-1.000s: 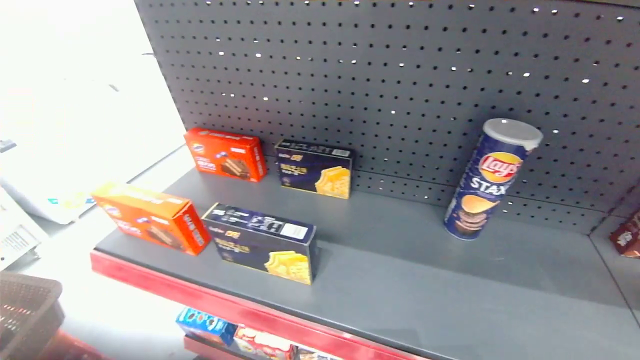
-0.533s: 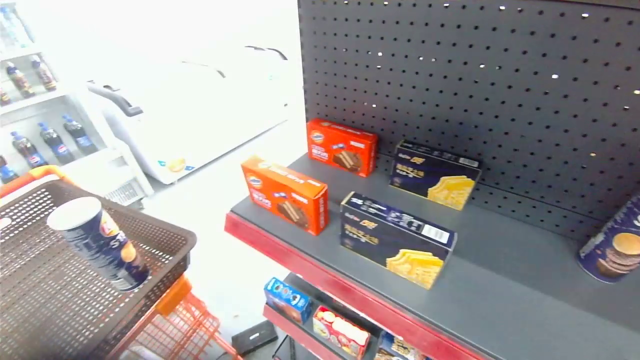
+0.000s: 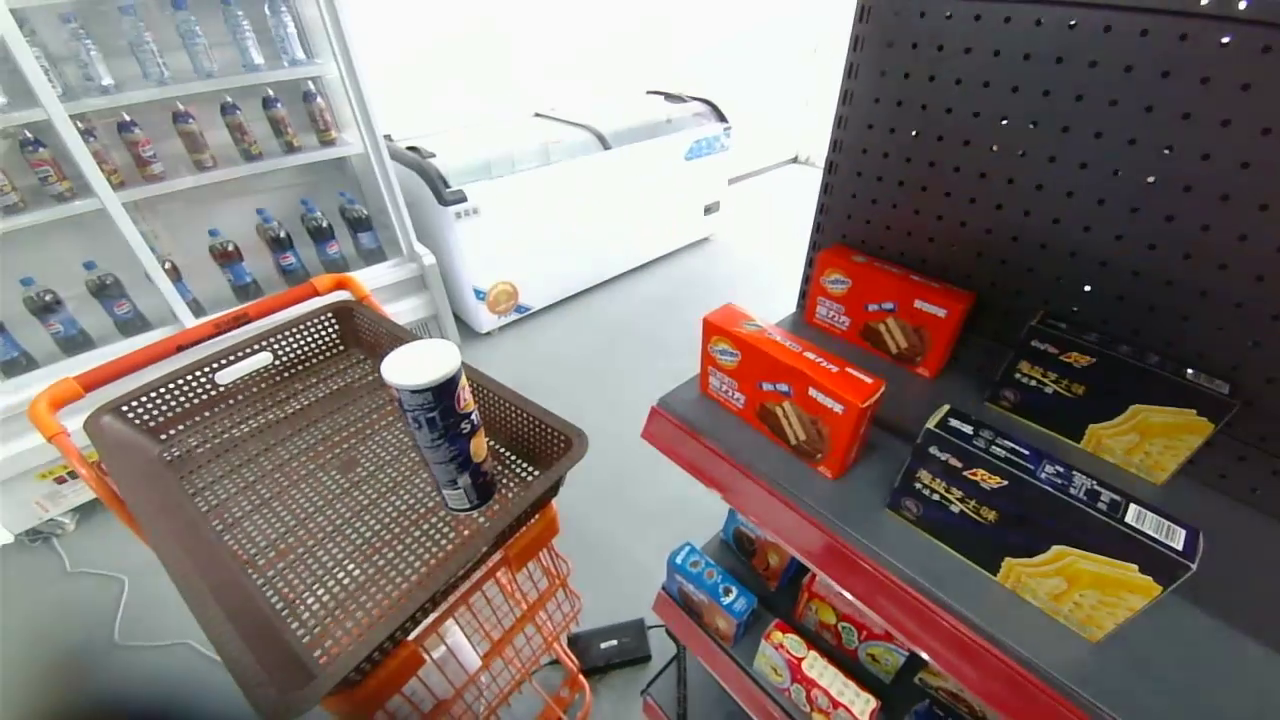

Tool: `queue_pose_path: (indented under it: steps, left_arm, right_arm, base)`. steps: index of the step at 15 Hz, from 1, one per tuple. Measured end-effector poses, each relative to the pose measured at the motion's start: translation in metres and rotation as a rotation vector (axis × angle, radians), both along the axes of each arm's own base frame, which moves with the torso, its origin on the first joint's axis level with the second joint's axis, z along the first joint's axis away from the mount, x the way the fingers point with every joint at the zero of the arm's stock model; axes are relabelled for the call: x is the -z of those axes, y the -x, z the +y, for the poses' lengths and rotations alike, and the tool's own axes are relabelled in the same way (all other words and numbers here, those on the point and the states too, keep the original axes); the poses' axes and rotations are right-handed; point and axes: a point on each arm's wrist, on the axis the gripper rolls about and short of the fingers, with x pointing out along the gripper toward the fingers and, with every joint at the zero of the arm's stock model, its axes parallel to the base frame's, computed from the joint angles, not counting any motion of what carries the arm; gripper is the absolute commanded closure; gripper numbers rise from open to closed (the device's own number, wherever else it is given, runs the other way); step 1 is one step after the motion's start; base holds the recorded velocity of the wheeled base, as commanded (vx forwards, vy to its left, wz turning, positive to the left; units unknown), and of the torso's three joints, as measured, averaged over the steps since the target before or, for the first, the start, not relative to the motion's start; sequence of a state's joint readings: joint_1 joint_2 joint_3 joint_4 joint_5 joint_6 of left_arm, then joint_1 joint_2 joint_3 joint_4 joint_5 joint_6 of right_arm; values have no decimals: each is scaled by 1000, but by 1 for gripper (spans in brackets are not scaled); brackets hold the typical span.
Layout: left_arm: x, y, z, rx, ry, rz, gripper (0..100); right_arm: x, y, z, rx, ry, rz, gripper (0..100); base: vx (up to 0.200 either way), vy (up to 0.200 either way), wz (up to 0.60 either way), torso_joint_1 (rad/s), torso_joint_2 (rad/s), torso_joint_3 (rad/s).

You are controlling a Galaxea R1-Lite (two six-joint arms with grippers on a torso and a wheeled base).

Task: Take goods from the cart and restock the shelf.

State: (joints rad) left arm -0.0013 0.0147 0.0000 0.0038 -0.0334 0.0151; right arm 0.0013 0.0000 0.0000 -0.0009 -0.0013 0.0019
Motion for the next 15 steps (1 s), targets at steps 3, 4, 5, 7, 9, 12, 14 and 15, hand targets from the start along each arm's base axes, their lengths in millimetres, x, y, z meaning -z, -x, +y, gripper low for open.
queue_pose_path:
  steps: [3,4,5,7,9,12,14,15]
  left_arm:
    - [0,0,0,0,0,0,0]
    - [0,0,0,1,0,0,0]
    - [0,0,0,0,0,0,0]
    - [0,0,0,0,-1,1,0]
    - [0,0,0,0,-1,1,0]
    - [-1,1,0,0,-13,-1,0]
    - [-14,3,0,15,-51,-5,0]
    - [-22,2,-1,29,-61,16,0]
  right_arm:
    - [0,0,0,0,0,0,0]
    - [0,0,0,0,0,0,0]
    - [0,0,0,0,0,0,0]
    - [0,0,0,1,0,0,0]
    - [0,0,0,0,0,0,0]
    - [0,0,0,0,-1,0,0]
    - [0,0,0,0,0,0,0]
    - [0,0,0,0,0,0,0]
  base:
    - [0,0,0,0,0,0]
    - [0,0,0,0,0,0]
    - [0,0,0,0,0,0]
    - [0,0,0,0,0,0]
    - [0,0,0,0,0,0]
    - [0,0,0,0,0,0]
    - [0,0,0,0,0,0]
    - [0,0,0,0,0,0]
